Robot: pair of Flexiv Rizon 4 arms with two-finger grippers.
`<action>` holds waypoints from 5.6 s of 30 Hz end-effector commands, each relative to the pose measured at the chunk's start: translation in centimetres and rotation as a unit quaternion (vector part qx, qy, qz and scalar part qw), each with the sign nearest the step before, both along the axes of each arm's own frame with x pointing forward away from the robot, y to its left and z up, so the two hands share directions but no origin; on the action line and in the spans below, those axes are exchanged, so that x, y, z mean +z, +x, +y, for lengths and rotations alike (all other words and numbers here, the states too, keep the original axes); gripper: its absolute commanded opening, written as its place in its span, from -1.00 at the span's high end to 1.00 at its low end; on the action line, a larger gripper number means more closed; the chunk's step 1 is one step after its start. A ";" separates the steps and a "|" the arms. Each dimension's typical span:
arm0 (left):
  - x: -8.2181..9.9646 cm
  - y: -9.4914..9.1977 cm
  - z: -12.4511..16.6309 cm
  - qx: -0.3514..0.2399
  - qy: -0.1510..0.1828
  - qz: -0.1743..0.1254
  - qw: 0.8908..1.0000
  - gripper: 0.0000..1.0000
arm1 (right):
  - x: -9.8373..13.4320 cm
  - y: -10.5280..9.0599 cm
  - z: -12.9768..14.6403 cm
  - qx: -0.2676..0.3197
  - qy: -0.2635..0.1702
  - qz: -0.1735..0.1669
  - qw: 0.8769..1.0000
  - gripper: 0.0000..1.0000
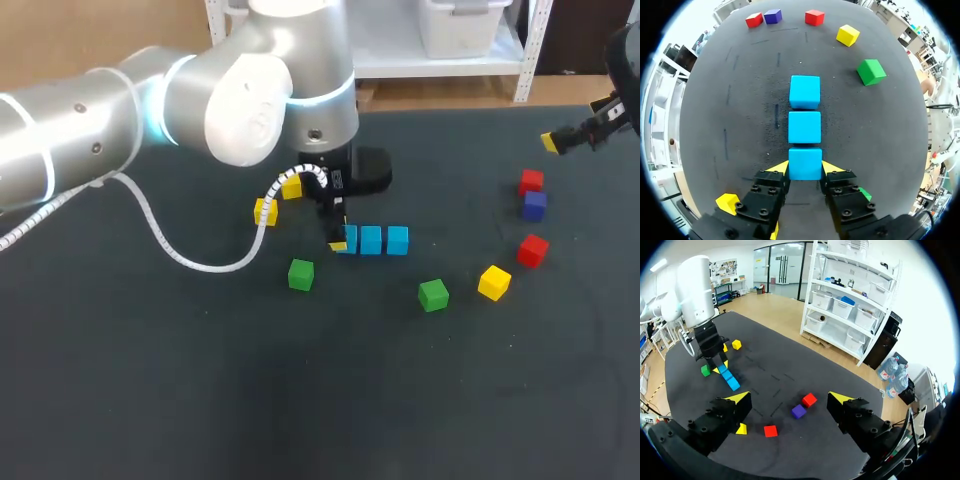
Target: Place the blue cubes, place green cubes on the blue cubes, place the yellow cubes on the green cubes, then place the red cubes on the yellow cubes, and place purple cube on the red cubes.
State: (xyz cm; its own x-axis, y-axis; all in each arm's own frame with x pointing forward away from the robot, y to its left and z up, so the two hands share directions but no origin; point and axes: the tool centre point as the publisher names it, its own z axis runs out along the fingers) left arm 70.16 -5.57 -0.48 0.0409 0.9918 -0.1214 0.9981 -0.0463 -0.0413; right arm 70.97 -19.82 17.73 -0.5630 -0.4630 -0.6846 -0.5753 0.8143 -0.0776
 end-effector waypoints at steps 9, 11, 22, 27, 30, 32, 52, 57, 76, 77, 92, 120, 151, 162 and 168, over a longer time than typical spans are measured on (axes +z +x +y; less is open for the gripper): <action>-0.1 0.0 -0.1 -0.004 0.003 0.009 1.000 1.00 | -0.2 0.0 0.1 -0.003 -0.001 -0.005 1.000 -1.00; -0.2 0.0 0.0 -0.005 0.003 0.010 1.000 1.00 | -0.2 0.0 0.1 -0.003 -0.001 -0.005 1.000 -1.00; -0.2 0.2 0.0 0.004 0.007 0.010 1.000 -1.00 | -0.2 0.0 0.1 -0.003 -0.001 -0.005 1.000 -1.00; -0.1 0.3 0.0 0.007 0.005 0.012 1.000 -1.00 | -0.2 0.0 0.1 -0.003 -0.001 -0.005 1.000 -1.00; -0.1 0.3 0.1 0.010 0.006 0.013 1.000 -1.00 | -0.2 0.0 0.1 -0.003 -0.001 -0.005 1.000 -1.00; -0.1 0.4 0.1 0.012 0.007 0.013 1.000 -1.00 | -0.2 0.0 0.1 -0.003 -0.001 -0.005 1.000 -1.00; -0.1 0.5 0.1 0.018 0.004 0.015 1.000 0.87 | -0.2 0.0 0.1 -0.003 -0.001 -0.005 1.000 -1.00; 0.0 0.5 0.1 0.017 0.003 0.014 1.000 1.00 | -0.2 0.0 0.1 -0.003 -0.001 -0.005 1.000 -1.00; 0.0 -0.1 0.1 0.005 0.003 0.018 1.000 0.85 | -0.2 0.0 0.1 -0.003 -0.001 -0.005 1.000 -1.00; 0.0 -0.1 0.1 0.005 0.003 0.018 1.000 0.84 | -0.2 0.0 0.1 -0.003 -0.001 -0.005 1.000 -1.00; 0.2 0.2 0.0 0.013 0.005 0.015 1.000 -1.00 | -0.2 0.0 0.1 -0.003 -0.001 -0.005 1.000 -1.00; 0.0 0.2 -0.1 0.010 0.000 0.015 1.000 0.74 | -0.2 0.0 0.1 -0.003 -0.001 -0.005 1.000 -1.00; 0.0 -0.1 -0.1 0.007 0.002 0.016 1.000 0.61 | -0.2 0.0 0.1 -0.003 -0.001 -0.005 1.000 -1.00; 0.0 -0.2 -0.1 0.006 0.003 0.018 1.000 -1.00 | -0.2 0.0 0.1 -0.003 -0.001 -0.005 1.000 -1.00; 0.0 -0.3 0.0 0.009 0.001 0.016 1.000 -1.00 | -0.2 0.0 0.1 -0.003 -0.001 -0.005 1.000 -1.00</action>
